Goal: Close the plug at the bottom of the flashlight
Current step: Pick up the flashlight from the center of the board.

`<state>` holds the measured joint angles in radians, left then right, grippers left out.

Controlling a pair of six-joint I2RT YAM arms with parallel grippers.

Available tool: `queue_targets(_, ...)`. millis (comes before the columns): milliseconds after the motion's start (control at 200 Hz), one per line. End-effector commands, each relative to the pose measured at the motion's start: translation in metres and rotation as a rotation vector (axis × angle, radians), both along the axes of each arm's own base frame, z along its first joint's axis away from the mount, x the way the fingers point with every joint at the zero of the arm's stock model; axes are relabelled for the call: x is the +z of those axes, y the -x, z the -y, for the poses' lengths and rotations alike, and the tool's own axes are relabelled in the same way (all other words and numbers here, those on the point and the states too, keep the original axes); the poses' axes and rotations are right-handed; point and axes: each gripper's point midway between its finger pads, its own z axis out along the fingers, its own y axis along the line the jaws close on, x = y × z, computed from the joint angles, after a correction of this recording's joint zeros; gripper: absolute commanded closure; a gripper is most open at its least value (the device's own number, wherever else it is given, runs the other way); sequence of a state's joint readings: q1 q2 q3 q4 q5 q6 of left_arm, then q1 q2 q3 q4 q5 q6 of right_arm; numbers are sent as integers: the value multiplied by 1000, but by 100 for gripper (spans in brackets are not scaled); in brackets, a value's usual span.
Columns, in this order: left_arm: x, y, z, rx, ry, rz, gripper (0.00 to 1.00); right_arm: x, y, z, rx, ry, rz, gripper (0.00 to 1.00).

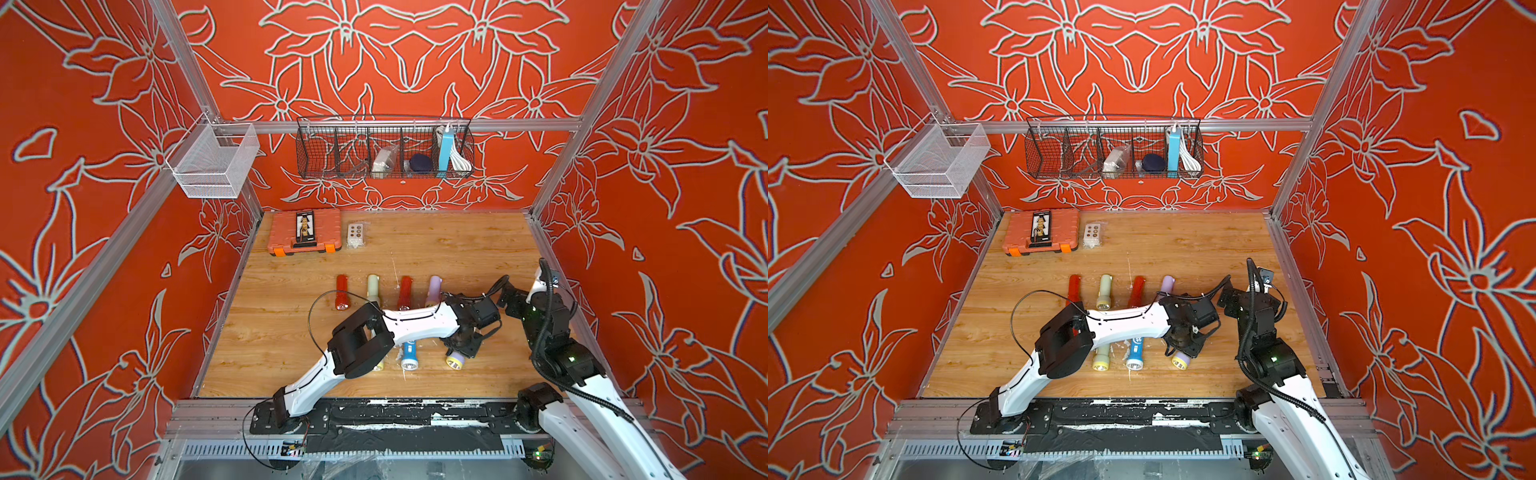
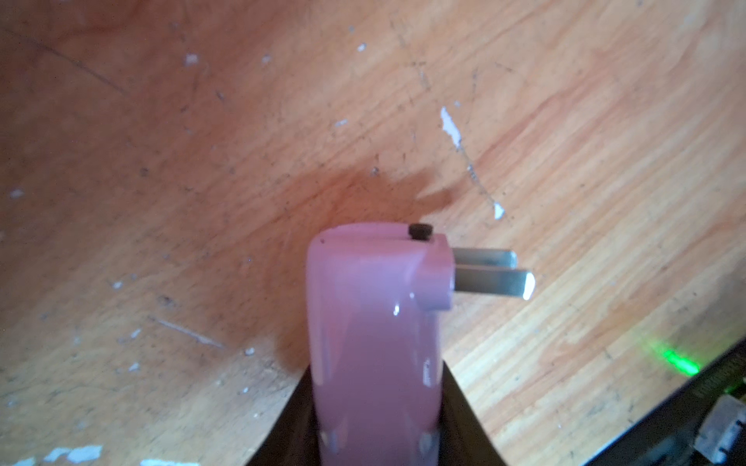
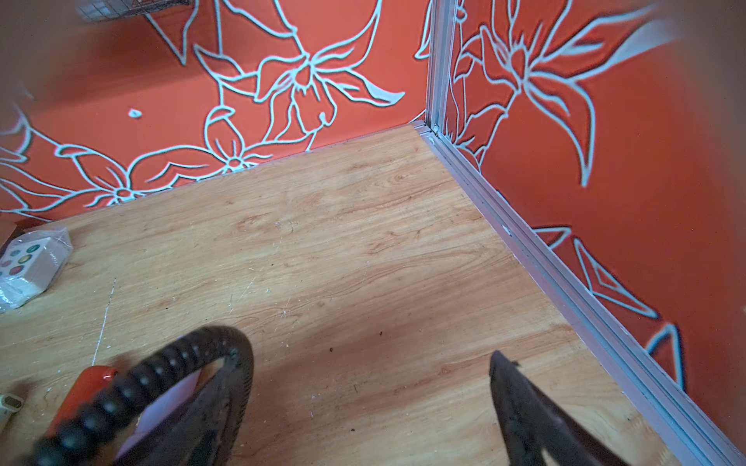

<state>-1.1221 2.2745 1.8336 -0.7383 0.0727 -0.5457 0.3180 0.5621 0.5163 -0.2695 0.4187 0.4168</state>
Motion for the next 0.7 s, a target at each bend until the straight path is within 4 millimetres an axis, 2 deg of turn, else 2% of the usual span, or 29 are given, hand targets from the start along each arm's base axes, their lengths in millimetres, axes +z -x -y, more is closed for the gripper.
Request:
queue_targets(0, 1, 2, -14, 1, -15, -22, 88, 1, 2, 8, -43, -17, 22, 2)
queue_targets(165, 42, -12, -12, -24, 65, 41, 100, 14, 2, 12, -67, -6, 40, 2)
queue_targets(335, 91, -23, -20, -32, 169, 97, 100, 21, -11, 5, -49, -21, 35, 2)
queue_targets(455, 115, -29, -41, 15, 237, 118, 100, 28, -28, -13, 18, -61, 35, 2)
queue_targets(560, 131, -40, -68, 83, 279, 143, 100, 33, -41, -26, 67, -78, 26, 2)
queue_targets(691, 158, -54, -96, 92, 321, 260, 100, 36, -56, -42, 135, -85, 11, 2)
